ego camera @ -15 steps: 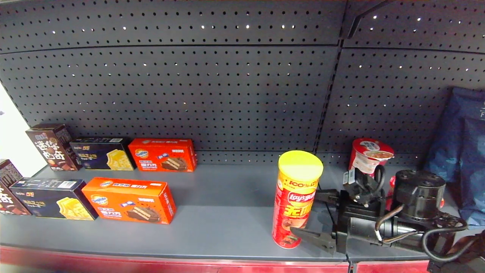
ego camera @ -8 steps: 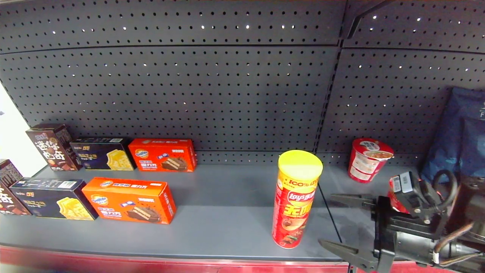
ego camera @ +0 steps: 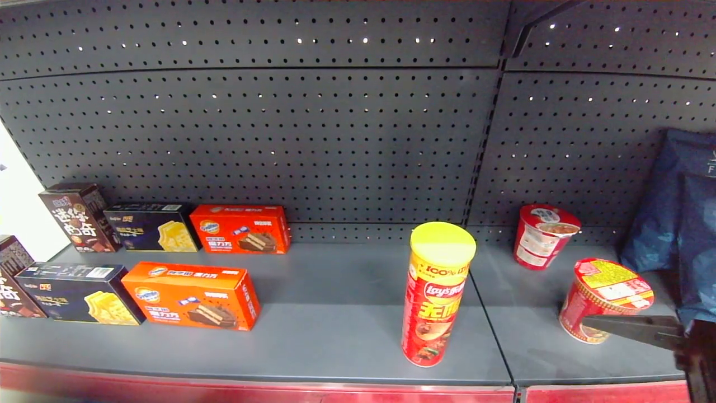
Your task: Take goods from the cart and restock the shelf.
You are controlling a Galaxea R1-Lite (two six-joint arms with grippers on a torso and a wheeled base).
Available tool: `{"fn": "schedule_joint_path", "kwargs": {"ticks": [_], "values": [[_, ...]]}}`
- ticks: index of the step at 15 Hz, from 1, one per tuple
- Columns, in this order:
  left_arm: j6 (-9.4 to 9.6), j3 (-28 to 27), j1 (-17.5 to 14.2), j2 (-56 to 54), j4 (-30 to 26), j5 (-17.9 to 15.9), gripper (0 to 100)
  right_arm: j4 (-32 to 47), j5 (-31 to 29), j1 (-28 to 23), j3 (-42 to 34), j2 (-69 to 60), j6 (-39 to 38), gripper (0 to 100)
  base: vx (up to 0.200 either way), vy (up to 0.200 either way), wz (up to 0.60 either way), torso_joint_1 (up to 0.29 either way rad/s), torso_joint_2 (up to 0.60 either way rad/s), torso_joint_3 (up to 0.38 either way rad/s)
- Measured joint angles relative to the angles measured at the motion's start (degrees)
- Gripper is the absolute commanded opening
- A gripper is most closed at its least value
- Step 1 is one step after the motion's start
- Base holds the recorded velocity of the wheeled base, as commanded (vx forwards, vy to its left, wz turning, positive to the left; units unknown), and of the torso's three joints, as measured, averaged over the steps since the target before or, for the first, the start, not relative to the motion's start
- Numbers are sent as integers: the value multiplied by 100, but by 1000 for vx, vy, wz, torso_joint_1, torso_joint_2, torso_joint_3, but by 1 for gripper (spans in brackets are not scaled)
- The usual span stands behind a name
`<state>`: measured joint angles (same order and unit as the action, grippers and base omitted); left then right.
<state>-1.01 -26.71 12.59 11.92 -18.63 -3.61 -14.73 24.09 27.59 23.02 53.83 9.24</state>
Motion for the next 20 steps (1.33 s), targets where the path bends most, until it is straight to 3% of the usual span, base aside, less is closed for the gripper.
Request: {"fn": "schedule_joint_path", "kwargs": {"ticks": [2, 6, 8, 10, 12, 16, 18, 20], "values": [[39, -346, 302, 535, 21, -216, 0, 527, -74, -2, 27, -836, -224, 100, 0, 0, 0, 0, 0, 0], [37, -1273, 918, 1999, 156, -332, 0, 863, -124, -151, -382, -2253, -886, 100, 0, 0, 0, 0, 0, 0], [41, -1563, 1100, 2776, 703, -424, 0, 989, -121, -367, -599, -2740, -967, 100, 0, 0, 0, 0, 0, 0], [35, -1736, 1242, 3755, 1781, -664, 0, 1090, -122, -595, -808, -3193, -979, 100, 0, 0, 0, 0, 0, 0], [59, -1857, 1351, 4618, 2423, -827, 0, 1360, -116, -824, -874, -3516, -979, 100, 0, 0, 0, 0, 0, 0], [163, -2365, 1642, 5966, 2725, -1042, 0, 1645, -113, -1020, -959, -4172, -978, 100, 0, 0, 0, 0, 0, 0], [319, -2723, 1653, 6523, 2738, -1059, 0, 1662, -110, -1039, -1081, -4518, -981, 100, 0, 0, 0, 0, 0, 0], [684, -3104, 1574, 7057, 2700, -1059, 0, 1743, -111, -1050, -1200, -4835, -992, 100, 0, 0, 0, 0, 0, 0]]}}
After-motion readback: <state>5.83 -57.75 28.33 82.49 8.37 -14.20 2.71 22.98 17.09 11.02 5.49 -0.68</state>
